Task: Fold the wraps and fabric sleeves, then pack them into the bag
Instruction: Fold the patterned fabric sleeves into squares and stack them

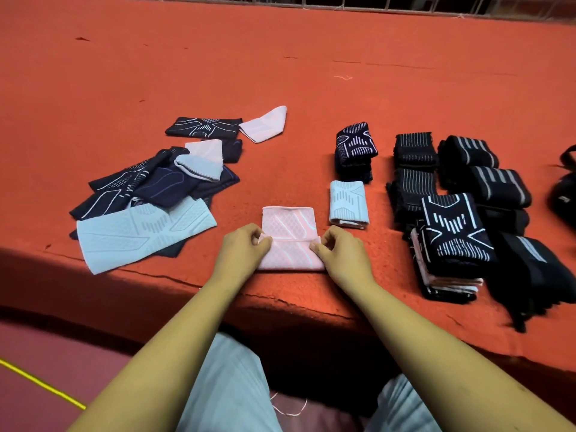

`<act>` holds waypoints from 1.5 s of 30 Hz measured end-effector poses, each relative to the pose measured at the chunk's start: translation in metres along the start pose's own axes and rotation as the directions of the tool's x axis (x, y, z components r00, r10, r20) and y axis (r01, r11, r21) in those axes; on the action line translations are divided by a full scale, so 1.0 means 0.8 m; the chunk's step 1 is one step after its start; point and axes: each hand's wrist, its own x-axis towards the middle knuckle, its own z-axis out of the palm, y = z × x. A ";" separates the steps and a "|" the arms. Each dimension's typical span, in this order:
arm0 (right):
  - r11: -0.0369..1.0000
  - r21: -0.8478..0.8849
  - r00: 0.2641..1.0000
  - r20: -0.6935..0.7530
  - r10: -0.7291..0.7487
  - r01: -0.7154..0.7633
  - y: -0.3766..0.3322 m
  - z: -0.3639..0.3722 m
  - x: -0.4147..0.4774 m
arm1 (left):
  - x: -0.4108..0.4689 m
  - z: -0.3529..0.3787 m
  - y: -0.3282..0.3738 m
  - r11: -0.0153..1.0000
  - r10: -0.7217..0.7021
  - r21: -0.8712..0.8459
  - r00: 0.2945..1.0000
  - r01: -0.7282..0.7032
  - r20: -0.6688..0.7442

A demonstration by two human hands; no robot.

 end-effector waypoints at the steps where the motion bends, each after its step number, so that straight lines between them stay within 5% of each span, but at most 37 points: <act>1: 1.000 -0.021 1.000 0.001 0.001 -0.001 0.000 0.001 0.000 | 0.000 0.002 0.000 1.000 0.012 0.022 1.000 -0.012 -0.004; 8: 0.997 -0.002 0.997 -0.007 -0.077 0.077 0.004 0.003 -0.001 | -0.001 0.004 -0.011 0.894 0.396 0.221 0.918 -0.389 0.014; 13: 0.952 -0.025 0.952 0.035 -0.303 0.304 0.017 0.003 0.001 | 0.005 -0.016 -0.020 0.749 0.554 0.286 0.802 -0.597 0.224; 16: 0.870 -0.042 0.865 0.135 -0.483 0.492 0.023 -0.006 -0.004 | -0.003 -0.030 -0.027 0.805 0.469 0.207 0.811 -0.556 0.350; 20: 0.865 0.011 0.807 0.354 -0.473 0.502 0.030 -0.022 -0.012 | -0.013 -0.037 -0.040 0.807 0.462 0.181 0.792 -0.562 0.399; 28: 0.875 0.043 0.832 0.292 -0.473 0.482 0.027 -0.020 -0.007 | -0.023 -0.031 -0.022 0.822 0.468 0.210 0.838 -0.529 0.280; 38: 0.899 0.405 0.932 0.235 -0.277 0.165 0.025 -0.028 -0.010 | -0.023 -0.040 -0.012 0.955 0.296 -0.029 0.944 -0.295 0.149; 45: 0.884 0.465 0.989 0.147 -0.026 -0.046 0.016 -0.010 -0.006 | -0.022 -0.017 -0.008 0.990 0.058 -0.132 0.997 -0.051 0.054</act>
